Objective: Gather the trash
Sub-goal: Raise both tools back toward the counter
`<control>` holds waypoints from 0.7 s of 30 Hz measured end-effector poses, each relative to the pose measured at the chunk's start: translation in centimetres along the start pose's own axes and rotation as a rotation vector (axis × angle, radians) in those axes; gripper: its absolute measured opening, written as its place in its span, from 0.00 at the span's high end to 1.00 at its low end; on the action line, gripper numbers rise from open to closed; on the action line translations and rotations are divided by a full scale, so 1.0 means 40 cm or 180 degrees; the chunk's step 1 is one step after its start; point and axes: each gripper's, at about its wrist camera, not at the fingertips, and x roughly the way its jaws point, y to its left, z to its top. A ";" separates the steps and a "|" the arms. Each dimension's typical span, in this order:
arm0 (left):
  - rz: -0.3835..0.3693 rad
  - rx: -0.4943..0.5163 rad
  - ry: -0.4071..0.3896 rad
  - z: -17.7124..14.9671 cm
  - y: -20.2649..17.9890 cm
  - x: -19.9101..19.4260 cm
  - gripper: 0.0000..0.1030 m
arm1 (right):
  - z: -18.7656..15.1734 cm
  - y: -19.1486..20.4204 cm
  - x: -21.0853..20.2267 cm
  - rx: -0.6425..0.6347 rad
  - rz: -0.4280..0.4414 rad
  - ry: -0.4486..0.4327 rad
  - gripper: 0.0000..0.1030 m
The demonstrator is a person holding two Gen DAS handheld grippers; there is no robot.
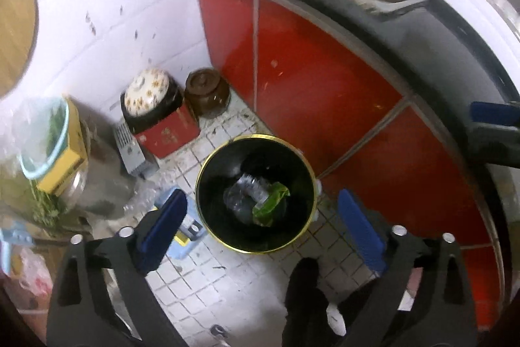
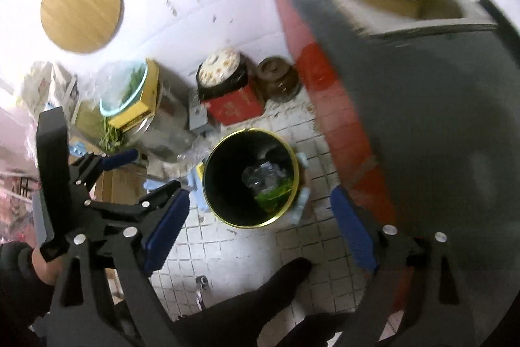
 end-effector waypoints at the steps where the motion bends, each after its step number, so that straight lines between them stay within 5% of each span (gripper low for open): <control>1: -0.0026 0.0054 -0.0011 0.009 -0.021 -0.019 0.08 | -0.011 -0.016 -0.044 0.0027 -0.0039 -0.0075 0.12; 6: -0.0288 0.0677 -0.0080 0.073 -0.253 -0.118 0.07 | -0.111 -0.158 -0.342 0.0533 -0.0510 -0.0582 0.09; 12: -0.0916 0.1651 -0.0407 0.117 -0.622 -0.224 0.06 | -0.326 -0.356 -0.643 0.1380 -0.1304 -0.1069 0.09; 21: -0.1716 0.2650 -0.0449 0.054 -1.091 -0.352 0.06 | -0.701 -0.534 -0.920 0.2517 -0.2067 -0.1412 0.09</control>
